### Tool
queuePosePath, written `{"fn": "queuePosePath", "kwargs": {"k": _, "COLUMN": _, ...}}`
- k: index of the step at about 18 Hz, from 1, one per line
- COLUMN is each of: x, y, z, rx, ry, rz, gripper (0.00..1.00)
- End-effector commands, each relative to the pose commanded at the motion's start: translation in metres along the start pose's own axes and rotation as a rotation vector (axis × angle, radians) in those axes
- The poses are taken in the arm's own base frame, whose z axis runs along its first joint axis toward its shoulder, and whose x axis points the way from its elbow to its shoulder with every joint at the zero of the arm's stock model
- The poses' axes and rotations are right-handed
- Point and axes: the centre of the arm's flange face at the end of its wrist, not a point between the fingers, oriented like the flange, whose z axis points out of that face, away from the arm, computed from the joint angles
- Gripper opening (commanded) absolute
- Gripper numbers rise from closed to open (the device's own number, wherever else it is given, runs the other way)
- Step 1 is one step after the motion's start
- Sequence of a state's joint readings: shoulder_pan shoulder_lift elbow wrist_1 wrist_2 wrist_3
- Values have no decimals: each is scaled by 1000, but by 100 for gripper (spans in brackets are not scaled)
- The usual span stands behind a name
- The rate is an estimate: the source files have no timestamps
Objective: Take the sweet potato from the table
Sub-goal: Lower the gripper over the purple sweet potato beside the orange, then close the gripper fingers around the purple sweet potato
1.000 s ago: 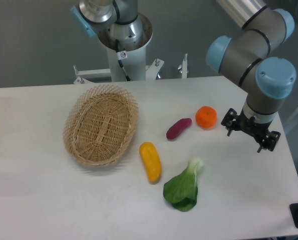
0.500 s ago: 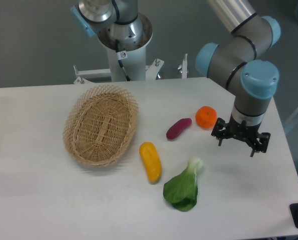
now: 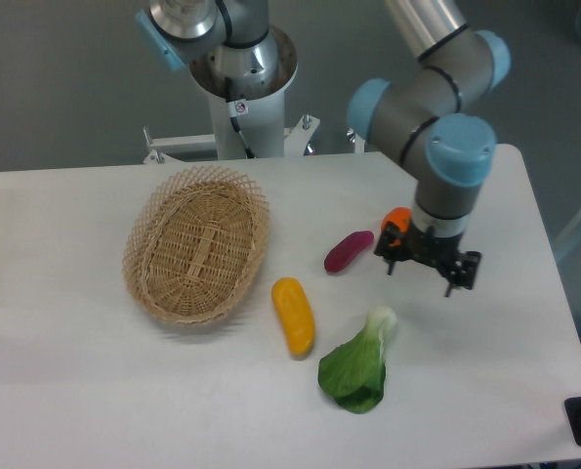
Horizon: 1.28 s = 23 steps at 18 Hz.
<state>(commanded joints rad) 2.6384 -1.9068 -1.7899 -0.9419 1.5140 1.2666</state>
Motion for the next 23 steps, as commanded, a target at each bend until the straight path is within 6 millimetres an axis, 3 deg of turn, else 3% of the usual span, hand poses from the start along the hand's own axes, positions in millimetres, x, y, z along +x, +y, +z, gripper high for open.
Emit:
{"fn": "queuePosePath", "kwargs": {"k": 7, "x": 44, "y": 17, "z": 33, "rx": -26, "ry": 93, "rz": 145, "gripper": 100}}
{"fn": "queuePosePath", "kwargs": {"k": 15, "x": 63, "y": 21, "z": 55, "rx": -34, "ry": 148, "rz": 134, "gripper": 100}}
{"fn": "queuePosePath", "kwargs": {"k": 23, "x": 76, "y": 10, "z": 68, "rx": -43, "ry": 175, "rz": 136, "gripper": 100}}
